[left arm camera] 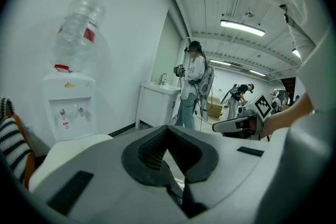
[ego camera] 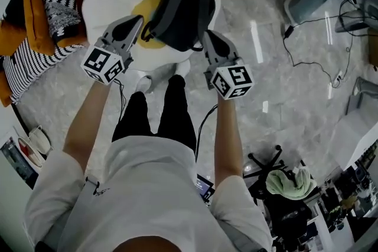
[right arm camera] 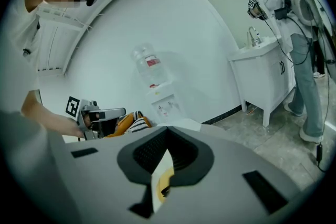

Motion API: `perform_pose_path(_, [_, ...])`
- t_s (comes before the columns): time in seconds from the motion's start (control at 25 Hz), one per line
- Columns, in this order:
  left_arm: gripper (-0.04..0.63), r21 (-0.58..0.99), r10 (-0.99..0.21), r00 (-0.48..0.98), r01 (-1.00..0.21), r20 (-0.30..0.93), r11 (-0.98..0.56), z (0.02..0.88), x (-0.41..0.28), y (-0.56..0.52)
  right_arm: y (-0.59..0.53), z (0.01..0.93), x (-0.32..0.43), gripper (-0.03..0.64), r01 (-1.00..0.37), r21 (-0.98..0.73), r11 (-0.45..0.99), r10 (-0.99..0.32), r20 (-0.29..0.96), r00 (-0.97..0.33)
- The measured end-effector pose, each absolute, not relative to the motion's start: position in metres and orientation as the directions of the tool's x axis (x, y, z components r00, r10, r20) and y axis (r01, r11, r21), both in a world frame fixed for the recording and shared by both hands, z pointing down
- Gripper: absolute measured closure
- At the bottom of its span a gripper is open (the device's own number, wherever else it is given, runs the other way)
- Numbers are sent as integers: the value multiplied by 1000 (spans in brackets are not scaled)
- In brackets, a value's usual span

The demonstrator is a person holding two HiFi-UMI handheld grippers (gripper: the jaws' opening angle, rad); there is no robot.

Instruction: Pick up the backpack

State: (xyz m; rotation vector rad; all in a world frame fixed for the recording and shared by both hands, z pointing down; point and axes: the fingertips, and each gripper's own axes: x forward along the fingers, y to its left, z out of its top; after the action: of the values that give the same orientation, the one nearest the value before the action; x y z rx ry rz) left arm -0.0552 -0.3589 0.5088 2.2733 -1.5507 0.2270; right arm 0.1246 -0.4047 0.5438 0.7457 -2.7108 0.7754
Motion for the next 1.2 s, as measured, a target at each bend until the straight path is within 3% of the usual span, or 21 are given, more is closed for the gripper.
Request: perform_pose_path(1.2, [592,212,-751,376,-927,544,-310,791,-59,-472,-514,820,130,611,-578,-388,718,-356,509,-784])
